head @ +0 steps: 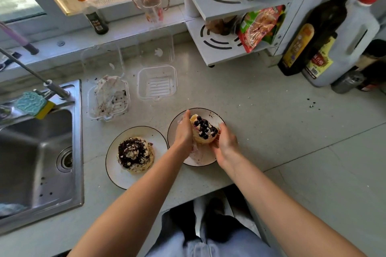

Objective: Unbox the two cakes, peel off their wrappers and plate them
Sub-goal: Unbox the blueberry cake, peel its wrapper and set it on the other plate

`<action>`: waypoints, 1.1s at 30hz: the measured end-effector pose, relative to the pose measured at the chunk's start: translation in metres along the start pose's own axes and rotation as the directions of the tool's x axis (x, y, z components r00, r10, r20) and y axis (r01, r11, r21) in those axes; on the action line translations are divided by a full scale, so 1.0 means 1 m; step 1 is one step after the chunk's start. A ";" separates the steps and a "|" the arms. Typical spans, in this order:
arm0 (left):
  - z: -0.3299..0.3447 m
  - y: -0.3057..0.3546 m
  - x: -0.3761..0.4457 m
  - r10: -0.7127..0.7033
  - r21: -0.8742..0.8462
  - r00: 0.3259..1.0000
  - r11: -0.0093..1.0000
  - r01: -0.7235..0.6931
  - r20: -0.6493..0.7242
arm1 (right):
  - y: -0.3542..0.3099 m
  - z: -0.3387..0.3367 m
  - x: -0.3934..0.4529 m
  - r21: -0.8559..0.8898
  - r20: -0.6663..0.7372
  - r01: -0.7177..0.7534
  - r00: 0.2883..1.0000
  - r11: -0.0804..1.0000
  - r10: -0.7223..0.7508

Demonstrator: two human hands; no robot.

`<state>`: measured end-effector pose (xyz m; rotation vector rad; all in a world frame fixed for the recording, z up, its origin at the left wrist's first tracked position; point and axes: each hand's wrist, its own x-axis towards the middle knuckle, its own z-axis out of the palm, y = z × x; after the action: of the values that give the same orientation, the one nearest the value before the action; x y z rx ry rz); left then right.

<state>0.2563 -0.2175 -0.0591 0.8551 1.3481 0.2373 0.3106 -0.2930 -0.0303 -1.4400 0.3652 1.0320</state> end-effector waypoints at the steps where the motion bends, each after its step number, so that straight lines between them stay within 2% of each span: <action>1: 0.002 0.004 -0.008 0.002 0.016 1.000 1.000 -0.003 0.005 | 0.000 0.000 -0.001 -0.008 -0.009 -0.001 1.000 1.000 0.000; 5: 0.004 0.010 -0.020 0.023 0.116 1.000 0.993 -0.025 0.019 | 0.000 -0.001 -0.003 0.016 -0.030 -0.006 1.000 1.000 0.007; 8: -0.001 0.010 -0.016 0.112 0.255 0.993 0.960 -0.114 0.021 | -0.003 -0.001 -0.005 0.053 -0.009 -0.006 1.000 0.999 0.007; 11: -0.008 0.008 -0.008 0.193 0.375 0.981 0.908 -0.186 0.018 | -0.005 -0.001 -0.007 0.077 -0.007 -0.026 1.000 0.997 0.026; 17: -0.017 0.015 -0.010 0.272 0.576 0.962 0.782 -0.239 0.029 | -0.005 0.000 -0.008 0.058 -0.016 -0.025 1.000 0.998 0.026; 23: -0.030 0.015 -0.016 0.316 0.720 0.937 0.614 -0.322 0.150 | 0.000 0.002 -0.006 -0.014 -0.016 -0.015 1.000 1.000 0.014; 28: -0.033 0.013 -0.018 0.342 0.845 0.918 0.414 -0.339 0.201 | 0.005 0.004 -0.003 -0.046 -0.030 -0.004 1.000 0.999 0.003; 33: -0.043 0.013 -0.017 0.334 0.905 0.920 0.291 -0.310 0.207 | 0.009 0.005 0.001 -0.086 -0.033 0.001 0.999 0.996 -0.004</action>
<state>0.2163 -0.2018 -0.0372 2.1490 1.2524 -0.2914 0.3023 -0.2896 -0.0356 -1.5359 0.3463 1.0339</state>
